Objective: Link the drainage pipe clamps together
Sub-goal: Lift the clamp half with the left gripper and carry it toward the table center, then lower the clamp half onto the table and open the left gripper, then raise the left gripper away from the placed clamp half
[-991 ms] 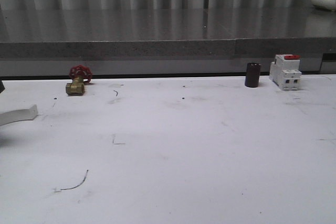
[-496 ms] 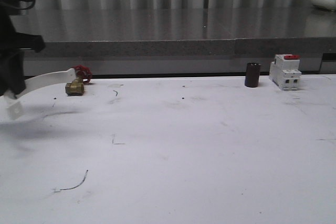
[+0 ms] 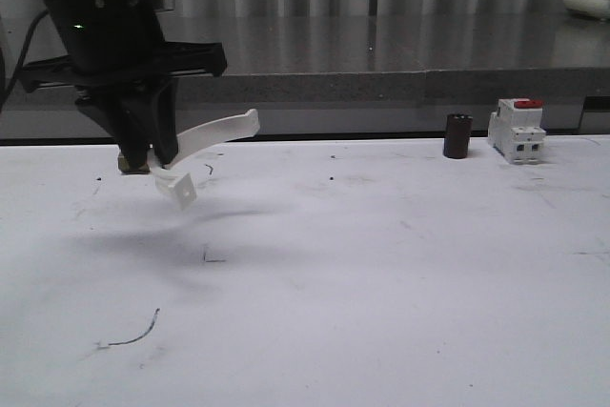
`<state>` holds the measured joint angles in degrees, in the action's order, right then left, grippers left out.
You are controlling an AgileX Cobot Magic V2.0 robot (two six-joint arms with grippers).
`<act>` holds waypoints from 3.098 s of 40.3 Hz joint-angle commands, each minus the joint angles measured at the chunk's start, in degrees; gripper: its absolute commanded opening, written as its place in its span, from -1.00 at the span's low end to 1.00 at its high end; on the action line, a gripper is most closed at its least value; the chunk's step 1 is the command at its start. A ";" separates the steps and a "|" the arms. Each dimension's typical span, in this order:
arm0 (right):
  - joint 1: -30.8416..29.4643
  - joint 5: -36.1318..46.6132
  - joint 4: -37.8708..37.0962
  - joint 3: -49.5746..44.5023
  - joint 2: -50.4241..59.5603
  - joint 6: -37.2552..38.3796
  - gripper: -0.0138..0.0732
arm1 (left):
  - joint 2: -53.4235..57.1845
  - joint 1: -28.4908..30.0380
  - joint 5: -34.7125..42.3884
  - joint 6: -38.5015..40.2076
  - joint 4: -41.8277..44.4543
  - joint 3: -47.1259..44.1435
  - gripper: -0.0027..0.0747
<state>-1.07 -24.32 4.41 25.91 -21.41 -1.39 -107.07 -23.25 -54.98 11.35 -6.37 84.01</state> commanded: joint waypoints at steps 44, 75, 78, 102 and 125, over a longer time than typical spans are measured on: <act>-0.31 4.24 -0.51 2.13 -0.75 -0.32 0.81 | -7.48 -1.58 4.51 17.04 -1.38 1.84 -0.98; -0.31 4.24 -0.51 2.13 -0.75 -0.32 0.81 | -7.22 -1.66 3.90 16.79 -4.40 1.96 -0.05; -0.31 4.24 -0.51 2.13 -0.75 -0.32 0.81 | -6.97 -1.66 3.77 16.70 -4.29 1.95 0.14; -0.31 4.24 -0.51 2.13 -0.75 -0.32 0.81 | 7.20 -1.66 2.21 -0.63 2.49 5.41 0.30; -0.31 4.18 -0.51 2.13 -0.75 -0.32 0.81 | 41.12 6.04 17.99 -1.25 14.27 -24.65 -0.98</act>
<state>-1.07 -24.32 4.31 25.91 -21.41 -1.39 -72.28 -17.64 -42.23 10.20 5.54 61.83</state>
